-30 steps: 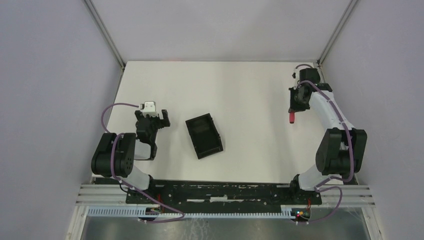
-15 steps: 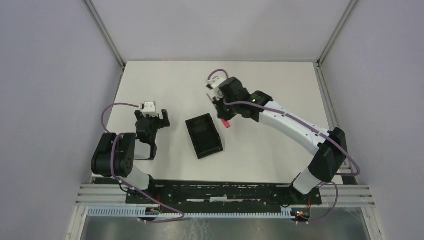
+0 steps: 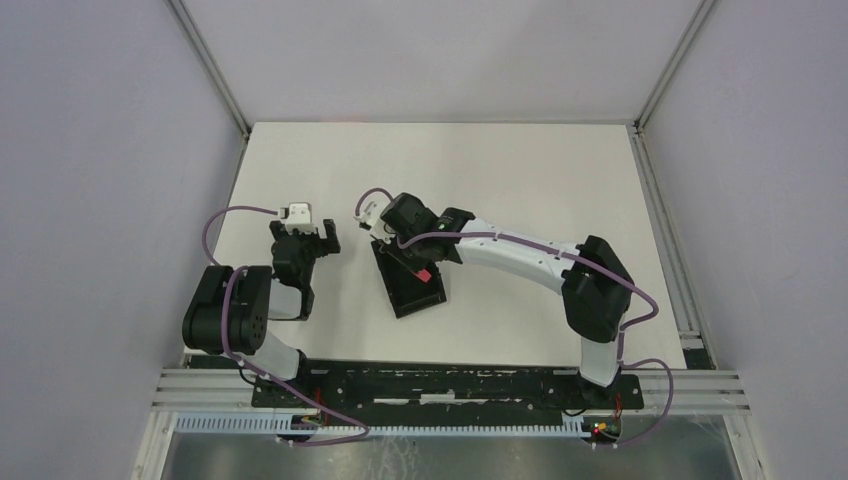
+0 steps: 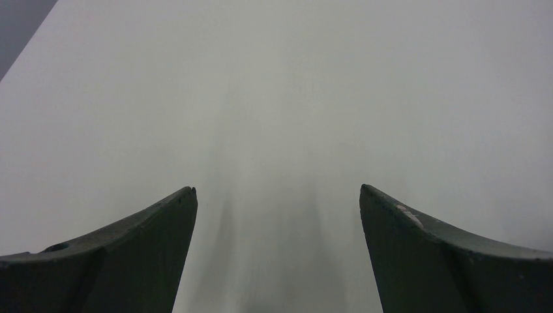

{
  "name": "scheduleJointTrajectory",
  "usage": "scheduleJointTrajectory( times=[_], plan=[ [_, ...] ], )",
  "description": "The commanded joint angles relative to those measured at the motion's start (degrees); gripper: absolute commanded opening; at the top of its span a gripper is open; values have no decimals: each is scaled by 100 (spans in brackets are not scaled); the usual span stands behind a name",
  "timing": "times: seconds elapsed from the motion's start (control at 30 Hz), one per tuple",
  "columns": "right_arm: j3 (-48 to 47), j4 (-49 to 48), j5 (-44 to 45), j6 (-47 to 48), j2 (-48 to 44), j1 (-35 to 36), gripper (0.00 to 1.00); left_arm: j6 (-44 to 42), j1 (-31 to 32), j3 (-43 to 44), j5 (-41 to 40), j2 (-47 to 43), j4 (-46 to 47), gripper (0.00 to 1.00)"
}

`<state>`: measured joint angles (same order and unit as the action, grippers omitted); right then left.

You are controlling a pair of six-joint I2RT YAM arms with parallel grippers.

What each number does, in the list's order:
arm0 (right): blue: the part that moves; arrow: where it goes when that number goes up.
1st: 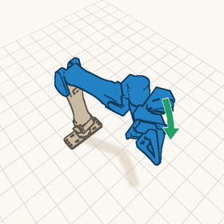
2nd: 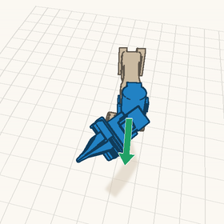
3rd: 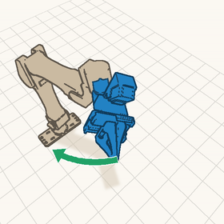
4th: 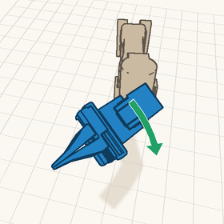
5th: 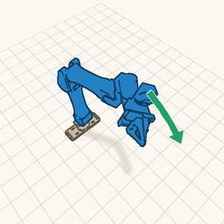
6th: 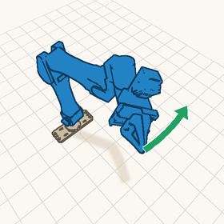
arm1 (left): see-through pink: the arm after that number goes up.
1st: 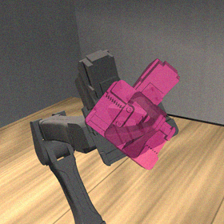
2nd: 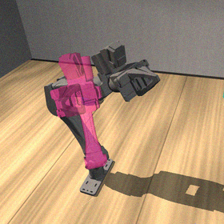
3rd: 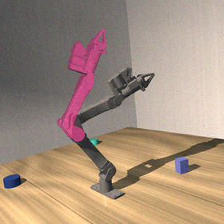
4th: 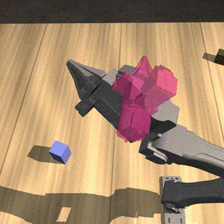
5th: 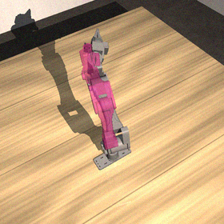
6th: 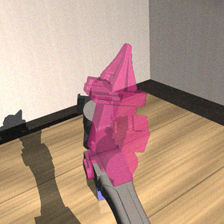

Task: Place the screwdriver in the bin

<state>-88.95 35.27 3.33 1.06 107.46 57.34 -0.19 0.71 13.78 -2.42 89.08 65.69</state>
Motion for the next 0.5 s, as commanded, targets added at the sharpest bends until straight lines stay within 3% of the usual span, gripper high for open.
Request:
scheduleJointTrajectory(
  times=[0.0, 0.13, 0.2, 0.47],
  plan=[
    [103, -172, 172, 171, 98, 66, 10, 186, -10, 46, 57, -92, 157, 100],
    [201, -201, 222, 56, 146, 58, 26, 186, -12, 46, 58, -91, 155, 100],
    [205, -209, 214, -3, 128, 65, 44, 186, -10, 46, 57, -92, 155, 100],
    [-36, -432, 244, -97, -298, 67, 63, 186, -10, 46, 61, -92, 152, 100]
  ],
)
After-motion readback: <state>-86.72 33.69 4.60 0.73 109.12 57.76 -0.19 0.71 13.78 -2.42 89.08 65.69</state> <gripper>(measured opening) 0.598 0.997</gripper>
